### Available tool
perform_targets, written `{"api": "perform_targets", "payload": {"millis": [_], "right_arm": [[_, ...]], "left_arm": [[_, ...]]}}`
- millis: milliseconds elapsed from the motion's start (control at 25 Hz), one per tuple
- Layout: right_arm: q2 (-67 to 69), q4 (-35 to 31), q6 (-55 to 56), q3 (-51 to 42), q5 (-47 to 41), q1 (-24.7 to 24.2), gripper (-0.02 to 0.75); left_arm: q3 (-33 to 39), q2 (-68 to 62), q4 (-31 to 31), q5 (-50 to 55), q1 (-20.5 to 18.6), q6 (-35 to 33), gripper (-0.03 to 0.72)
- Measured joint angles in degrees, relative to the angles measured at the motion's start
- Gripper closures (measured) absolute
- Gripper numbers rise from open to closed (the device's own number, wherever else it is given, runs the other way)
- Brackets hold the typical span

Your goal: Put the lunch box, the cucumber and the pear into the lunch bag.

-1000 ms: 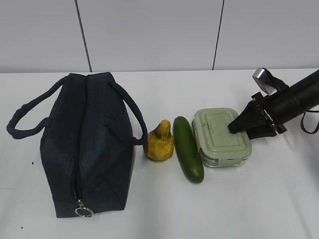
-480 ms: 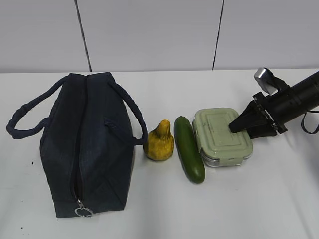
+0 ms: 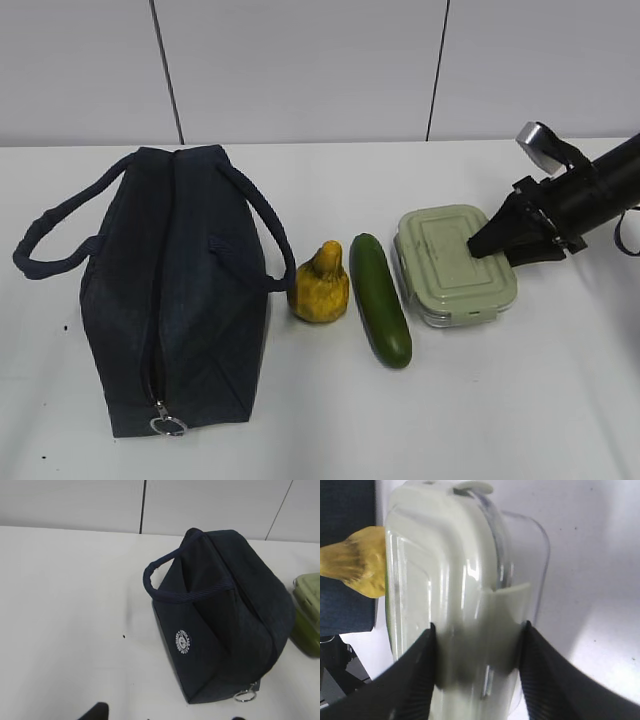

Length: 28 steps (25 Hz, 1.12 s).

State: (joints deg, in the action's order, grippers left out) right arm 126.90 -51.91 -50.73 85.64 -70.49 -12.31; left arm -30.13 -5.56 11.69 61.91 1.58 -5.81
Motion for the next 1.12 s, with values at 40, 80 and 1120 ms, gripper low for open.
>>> {"api": "perform_targets", "payload": {"millis": [40, 80, 1120], "right_arm": [[0.0, -0.3, -0.1, 0.0, 0.2, 0.0, 0.367], [0.0, -0.6, -0.1, 0.0, 0.3, 0.0, 0.367], [0.0, -3.7, -0.4, 0.0, 2.0, -0.1, 0.37]], "left_arm": [[-0.1, -1.2, 0.9, -1.9, 0.0, 0.0, 0.253], [-0.2, -2.4, 2.2, -4.9, 0.0, 0.0, 0.253], [-0.3, -48.9, 41.5, -21.0, 0.3, -39.9, 0.253]]}}
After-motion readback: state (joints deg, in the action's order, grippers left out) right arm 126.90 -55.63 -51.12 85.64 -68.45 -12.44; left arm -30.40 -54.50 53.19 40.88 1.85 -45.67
